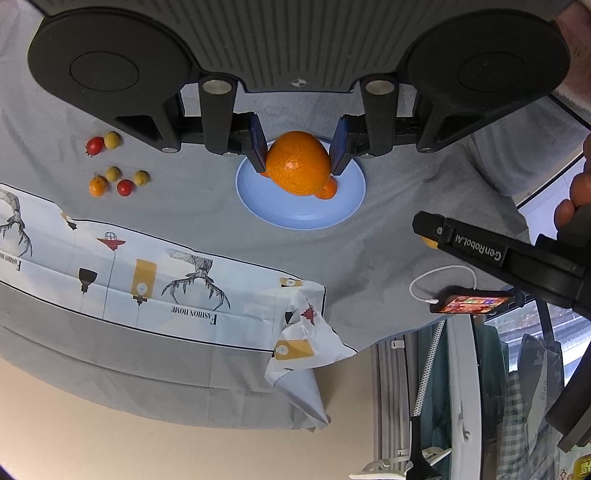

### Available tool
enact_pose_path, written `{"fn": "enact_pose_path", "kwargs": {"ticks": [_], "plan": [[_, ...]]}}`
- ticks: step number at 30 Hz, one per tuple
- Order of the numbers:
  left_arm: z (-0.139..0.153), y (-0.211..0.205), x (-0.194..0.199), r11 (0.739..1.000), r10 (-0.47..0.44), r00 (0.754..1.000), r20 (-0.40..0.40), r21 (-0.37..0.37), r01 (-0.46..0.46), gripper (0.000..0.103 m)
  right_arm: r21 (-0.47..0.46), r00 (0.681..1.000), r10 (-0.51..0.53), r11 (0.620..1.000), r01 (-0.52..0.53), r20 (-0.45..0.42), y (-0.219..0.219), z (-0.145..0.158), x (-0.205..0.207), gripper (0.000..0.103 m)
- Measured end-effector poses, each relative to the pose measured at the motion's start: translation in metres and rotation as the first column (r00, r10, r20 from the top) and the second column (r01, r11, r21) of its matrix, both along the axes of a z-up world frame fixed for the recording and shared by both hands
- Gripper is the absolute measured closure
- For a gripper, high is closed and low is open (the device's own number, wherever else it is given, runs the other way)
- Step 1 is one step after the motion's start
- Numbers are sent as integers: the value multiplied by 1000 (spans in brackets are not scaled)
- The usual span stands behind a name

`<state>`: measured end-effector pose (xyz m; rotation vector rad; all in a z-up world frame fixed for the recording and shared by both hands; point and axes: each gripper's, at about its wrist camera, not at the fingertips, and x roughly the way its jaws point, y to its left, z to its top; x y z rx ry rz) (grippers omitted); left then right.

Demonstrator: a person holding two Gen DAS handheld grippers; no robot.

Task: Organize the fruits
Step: 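Carry both held fruits over the blue plate and lower them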

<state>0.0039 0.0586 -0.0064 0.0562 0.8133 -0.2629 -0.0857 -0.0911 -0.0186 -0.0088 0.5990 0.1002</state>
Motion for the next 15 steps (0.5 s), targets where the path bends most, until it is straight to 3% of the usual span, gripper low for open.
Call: {"fn": "enact_pose_path", "kwargs": {"ticks": [15], "plan": [[-38,-35,95,999,-1,996,-86,52,6,75,54,994,-39,998,44,-100,-13,-38,79,65]]}}
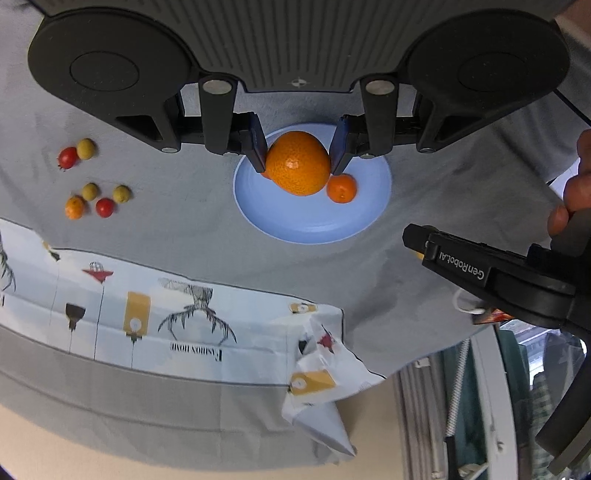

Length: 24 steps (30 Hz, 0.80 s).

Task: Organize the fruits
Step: 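Carry both held fruits over the blue plate and lower them, then open both tools to release the fruits onto the plate and withdraw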

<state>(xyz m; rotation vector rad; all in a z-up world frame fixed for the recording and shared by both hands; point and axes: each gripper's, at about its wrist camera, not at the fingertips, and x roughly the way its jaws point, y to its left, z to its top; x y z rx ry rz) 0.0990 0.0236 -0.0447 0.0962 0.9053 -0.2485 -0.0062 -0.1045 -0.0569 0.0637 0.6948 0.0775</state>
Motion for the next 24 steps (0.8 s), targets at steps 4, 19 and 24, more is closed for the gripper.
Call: {"fn": "enact_pose_path", "kwargs": {"ticks": [4,19,24], "plan": [[-16,-8,24,1000,2,1000,-28,28,-1,75,2,1000,-10,1000,10,-24,-3,-14,27,65],[-64,-32,81,997,1,995,-104,82,8,75,9,997,16,1000,-15,-82,-3,-61,87,65],[-53,-30,79,997,24,1000,-20,70,-23,0,-5,995,50,999,-51,-87,-2,-66,103,49]]}}
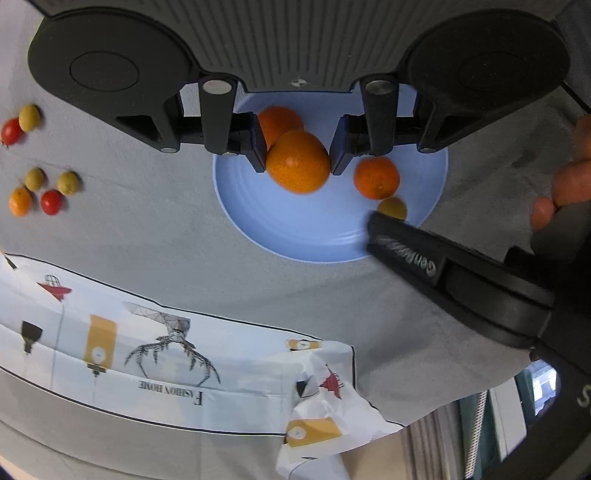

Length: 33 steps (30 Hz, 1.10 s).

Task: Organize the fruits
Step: 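Open both tools to release the fruits onto the plate and withdraw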

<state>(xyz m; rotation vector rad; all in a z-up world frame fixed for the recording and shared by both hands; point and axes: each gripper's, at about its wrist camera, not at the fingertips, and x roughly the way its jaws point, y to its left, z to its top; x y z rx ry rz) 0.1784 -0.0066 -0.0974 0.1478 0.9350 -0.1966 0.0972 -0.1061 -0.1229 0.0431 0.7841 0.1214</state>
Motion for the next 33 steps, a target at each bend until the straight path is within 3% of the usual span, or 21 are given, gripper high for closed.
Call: {"fn": "enact_pose_path", "kwargs": {"ticks": [1,3,7,15,25,33], "plan": [[3,0,-2,1000,-11,1000,11,0,11,0,-12,1000,4,1000,-3,4,0,1,1,30],[6,-2,-5,999,-33,999,-7,20,33,0,-40,1000,-8,999,9,27,1,6,-3,15],[14,1,-23,999,-40,999,-28,31,41,0,-43,1000,-8,999,8,5,1,15,-21,9],[30,20,-89,998,-5,997,-83,65,10,0,5,997,-69,998,69,-43,4,39,-88,3],[56,40,-167,998,35,999,-13,43,-35,0,-6,992,-80,997,81,93,10,79,-162,1],[76,36,-194,998,27,998,50,47,-29,0,-14,984,-79,996,82,157,8,94,-194,1]]}}
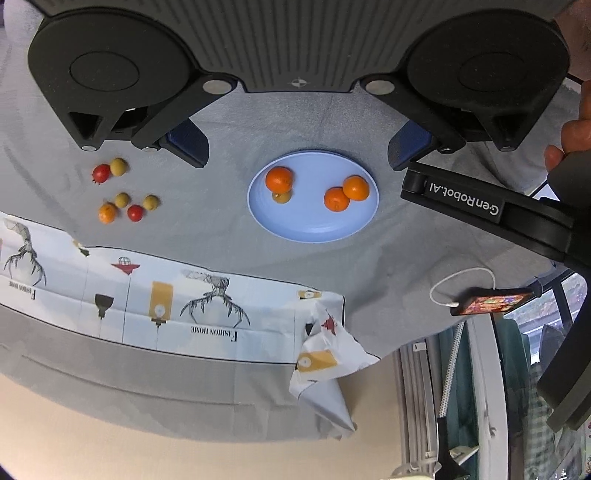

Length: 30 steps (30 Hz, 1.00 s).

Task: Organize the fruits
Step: 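Open both tools to release the fruits onto the plate and withdraw, then move both tools back toward the remaining fruit cluster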

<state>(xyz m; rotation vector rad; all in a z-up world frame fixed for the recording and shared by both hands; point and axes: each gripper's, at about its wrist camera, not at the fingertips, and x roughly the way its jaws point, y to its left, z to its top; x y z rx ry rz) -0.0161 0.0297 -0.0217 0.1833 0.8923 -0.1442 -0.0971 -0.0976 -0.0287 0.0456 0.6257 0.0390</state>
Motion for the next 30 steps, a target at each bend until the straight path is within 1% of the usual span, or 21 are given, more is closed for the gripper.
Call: {"fn": "enact_pose_path", "kwargs": {"ticks": [7,15,30], "plan": [[9,0,-11,1000,-4,1000,21,-1,4,0,-9,1000,-3,1000,3,30,1,8,-12,1],[11,0,-13,1000,-7,1000,29,3,7,0,-10,999,-4,1000,4,41,1,11,-15,1],[7,1,-7,1000,-9,1000,15,12,9,0,-2,1000,-6,1000,6,28,1,8,-14,1]]}}
